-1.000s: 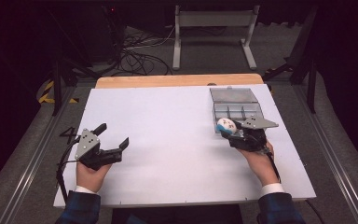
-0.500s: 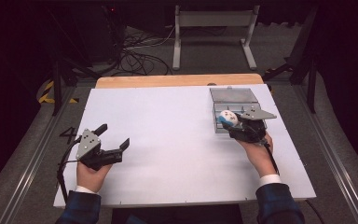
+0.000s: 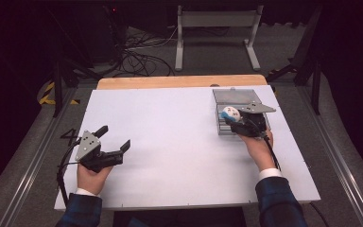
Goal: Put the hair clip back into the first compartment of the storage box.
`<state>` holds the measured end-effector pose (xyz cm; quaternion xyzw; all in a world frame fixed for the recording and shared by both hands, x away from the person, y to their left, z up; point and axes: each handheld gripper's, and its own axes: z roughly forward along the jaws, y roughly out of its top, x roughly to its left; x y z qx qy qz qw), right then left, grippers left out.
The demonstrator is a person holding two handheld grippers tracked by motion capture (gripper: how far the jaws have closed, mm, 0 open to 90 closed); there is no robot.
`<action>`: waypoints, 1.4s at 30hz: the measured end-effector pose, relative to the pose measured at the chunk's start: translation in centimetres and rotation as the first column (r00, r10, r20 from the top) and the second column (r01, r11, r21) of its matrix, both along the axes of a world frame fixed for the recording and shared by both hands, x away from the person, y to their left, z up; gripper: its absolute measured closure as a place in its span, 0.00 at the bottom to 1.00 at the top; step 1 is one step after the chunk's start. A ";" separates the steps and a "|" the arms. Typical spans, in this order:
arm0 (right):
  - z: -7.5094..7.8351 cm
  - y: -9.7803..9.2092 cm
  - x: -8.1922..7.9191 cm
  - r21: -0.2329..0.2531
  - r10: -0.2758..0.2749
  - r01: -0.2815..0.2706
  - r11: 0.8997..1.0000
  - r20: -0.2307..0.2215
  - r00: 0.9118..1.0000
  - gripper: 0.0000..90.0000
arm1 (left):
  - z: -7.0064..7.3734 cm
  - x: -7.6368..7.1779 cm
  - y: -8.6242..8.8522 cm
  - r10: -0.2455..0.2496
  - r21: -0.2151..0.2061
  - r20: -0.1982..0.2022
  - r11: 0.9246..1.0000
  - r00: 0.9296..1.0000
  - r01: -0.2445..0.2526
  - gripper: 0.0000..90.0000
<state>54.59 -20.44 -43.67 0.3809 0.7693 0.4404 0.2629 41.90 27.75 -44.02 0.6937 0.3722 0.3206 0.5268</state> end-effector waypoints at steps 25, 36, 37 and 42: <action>-1.1 1.3 3.1 -0.017 -0.050 0.049 0.999 -0.063 0.997 0.48 | -0.3 0.2 0.0 -0.002 0.006 -0.008 1.000 1.000 0.002 0.06; -1.9 1.6 4.0 -0.040 -0.083 0.079 0.996 -0.087 0.993 0.48 | -0.3 0.2 -0.1 -0.016 0.004 -0.010 1.000 1.000 0.016 0.06; -2.1 1.6 4.1 -0.048 -0.092 0.088 0.995 -0.091 0.992 0.48 | -0.3 0.2 -0.1 -0.016 0.005 -0.010 1.000 1.000 0.016 0.06; -2.4 1.6 4.3 -0.052 -0.112 0.107 0.993 -0.106 0.988 0.48 | -0.3 0.2 0.0 -0.016 0.007 -0.010 1.000 1.000 0.016 0.06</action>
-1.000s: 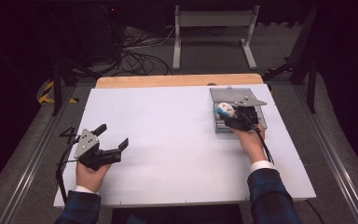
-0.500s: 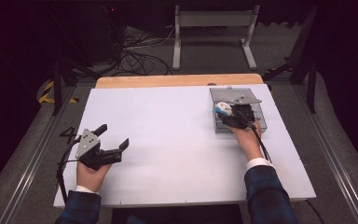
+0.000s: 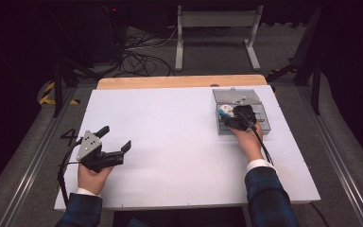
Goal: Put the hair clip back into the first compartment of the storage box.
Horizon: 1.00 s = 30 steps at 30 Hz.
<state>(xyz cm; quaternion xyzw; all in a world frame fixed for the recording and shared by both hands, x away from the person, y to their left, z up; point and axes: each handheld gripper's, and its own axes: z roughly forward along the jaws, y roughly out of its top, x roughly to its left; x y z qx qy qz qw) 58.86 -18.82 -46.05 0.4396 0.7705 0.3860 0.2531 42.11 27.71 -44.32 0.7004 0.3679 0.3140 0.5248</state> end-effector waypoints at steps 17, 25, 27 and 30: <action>-0.8 0.3 0.9 -0.018 -0.049 0.049 0.999 -0.031 0.998 0.47 | 0.0 0.0 -0.1 0.000 0.001 -0.001 1.000 1.000 0.000 0.06; -0.9 0.5 1.2 -0.020 -0.068 0.068 0.998 -0.031 0.997 0.47 | -0.1 0.0 0.0 0.000 0.001 -0.001 1.000 1.000 0.000 0.06; -0.9 0.6 1.3 -0.023 -0.077 0.076 0.997 -0.035 0.996 0.47 | -0.1 0.0 -0.1 -0.001 0.003 0.000 1.000 1.000 0.001 0.06; -1.0 0.6 1.3 -0.032 -0.086 0.085 0.996 -0.033 0.996 0.46 | -0.1 0.0 -0.1 0.002 0.004 0.001 1.000 1.000 -0.002 0.06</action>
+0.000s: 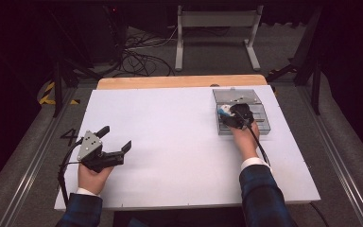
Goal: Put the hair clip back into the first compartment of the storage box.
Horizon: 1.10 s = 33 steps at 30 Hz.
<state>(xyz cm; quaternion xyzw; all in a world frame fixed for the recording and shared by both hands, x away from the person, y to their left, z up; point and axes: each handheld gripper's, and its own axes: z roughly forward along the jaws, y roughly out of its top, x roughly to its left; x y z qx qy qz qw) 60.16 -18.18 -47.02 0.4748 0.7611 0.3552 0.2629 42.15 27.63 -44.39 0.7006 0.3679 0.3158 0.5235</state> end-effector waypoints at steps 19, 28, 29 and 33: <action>0.2 0.1 -0.1 0.008 -0.009 0.009 1.000 0.003 1.000 0.37 | 0.0 0.0 0.0 -0.003 0.002 -0.004 1.000 1.000 0.003 0.06; 0.6 -0.1 -0.4 0.037 -0.019 0.018 0.999 0.034 0.999 0.29 | 0.0 0.0 0.0 -0.006 0.010 -0.001 1.000 1.000 0.006 0.06; 0.8 -0.1 -0.5 0.052 -0.018 0.016 0.999 0.041 0.999 0.28 | 0.0 0.1 0.0 -0.006 0.011 -0.001 1.000 1.000 0.006 0.06; 0.8 -0.1 -0.5 0.057 -0.014 0.011 0.998 0.047 0.999 0.23 | 0.0 0.0 0.0 -0.006 0.009 -0.003 1.000 1.000 0.006 0.06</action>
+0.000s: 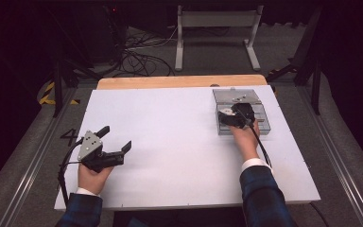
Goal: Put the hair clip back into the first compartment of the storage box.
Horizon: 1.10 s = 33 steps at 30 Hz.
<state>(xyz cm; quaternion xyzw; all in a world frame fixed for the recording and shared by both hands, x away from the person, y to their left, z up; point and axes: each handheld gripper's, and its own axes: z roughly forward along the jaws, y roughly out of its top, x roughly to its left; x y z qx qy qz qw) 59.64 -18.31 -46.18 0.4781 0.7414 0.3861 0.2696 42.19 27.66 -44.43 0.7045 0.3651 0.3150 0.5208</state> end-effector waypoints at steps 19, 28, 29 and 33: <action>0.7 0.5 -0.7 0.066 0.046 -0.049 0.997 0.048 0.998 0.05 | 0.0 0.0 0.0 0.011 0.000 0.008 1.000 1.000 -0.011 0.05; 0.8 0.5 -1.2 0.073 0.075 -0.078 0.994 0.053 0.996 0.00 | 0.0 0.0 -0.1 0.006 0.003 0.011 1.000 1.000 -0.006 0.05; 0.8 0.5 -1.3 0.074 0.075 -0.079 0.994 0.057 0.996 0.00 | 0.1 0.0 -0.1 0.005 0.006 0.012 1.000 1.000 -0.005 0.05; 0.8 0.5 -1.6 0.086 0.079 -0.085 0.993 0.065 0.995 0.00 | 0.1 0.0 -0.1 0.005 0.007 0.012 1.000 1.000 -0.005 0.05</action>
